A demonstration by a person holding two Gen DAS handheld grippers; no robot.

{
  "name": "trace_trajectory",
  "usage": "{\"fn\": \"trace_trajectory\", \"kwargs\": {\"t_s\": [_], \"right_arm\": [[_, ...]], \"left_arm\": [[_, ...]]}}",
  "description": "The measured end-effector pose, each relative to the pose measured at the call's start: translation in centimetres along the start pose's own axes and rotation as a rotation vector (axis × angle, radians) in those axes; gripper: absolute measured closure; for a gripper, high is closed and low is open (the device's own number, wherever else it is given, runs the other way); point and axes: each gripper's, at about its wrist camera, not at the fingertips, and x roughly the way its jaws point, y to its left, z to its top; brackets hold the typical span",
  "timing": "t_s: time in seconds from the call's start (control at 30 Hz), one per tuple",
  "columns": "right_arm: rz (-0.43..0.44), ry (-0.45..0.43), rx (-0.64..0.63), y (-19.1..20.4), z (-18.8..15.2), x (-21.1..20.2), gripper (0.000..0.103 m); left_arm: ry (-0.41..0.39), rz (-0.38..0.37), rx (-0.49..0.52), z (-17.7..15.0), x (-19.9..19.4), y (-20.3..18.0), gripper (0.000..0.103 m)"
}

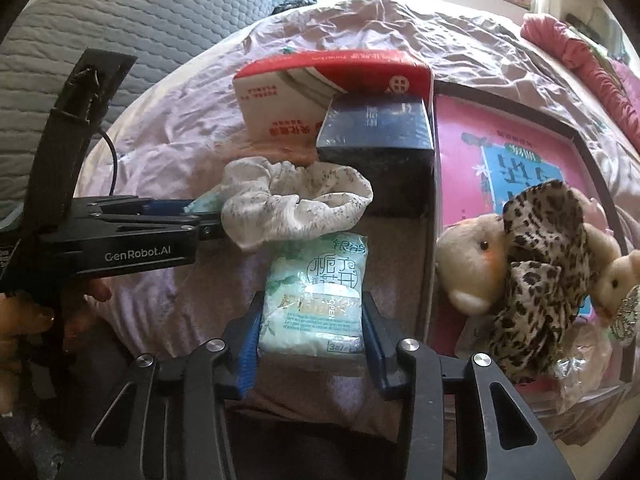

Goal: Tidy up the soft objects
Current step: 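Grasp a white-blue tissue packet with the left gripper while the right grasps the green-white tissue packet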

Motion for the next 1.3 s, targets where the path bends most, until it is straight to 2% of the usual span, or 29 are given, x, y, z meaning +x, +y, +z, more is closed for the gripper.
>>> {"fn": "trace_trajectory", "kwargs": {"t_s": [0.33, 0.57, 0.8, 1.03, 1.3], "right_arm": [[0.073, -0.035, 0.021, 0.1, -0.4, -1.7, 0.058], [0.122, -0.083, -0.002, 1.1, -0.2, -3.5, 0.058], [0.108, -0.066, 0.017, 0.7, -0.1, -4.0, 0.058], [0.073, -0.047, 0.071, -1.3, -0.5, -4.2, 0.058], [0.062, -0.100, 0.091, -2.6, -0.6, -6.4, 0.058]], "left_arm": [[-0.026, -0.002, -0.048, -1.8, -3.1, 1.0, 0.055], [-0.061, 0.049, -0.060, -2.5, -5.9, 0.9, 0.055], [-0.076, 0.093, -0.054, -2.8, -7.8, 0.4, 0.055], [-0.091, 0.085, -0.067, -3.0, -8.8, 0.1, 0.055], [-0.128, 0.075, -0.028, -2.5, -10.2, -2.0, 0.055]]}}
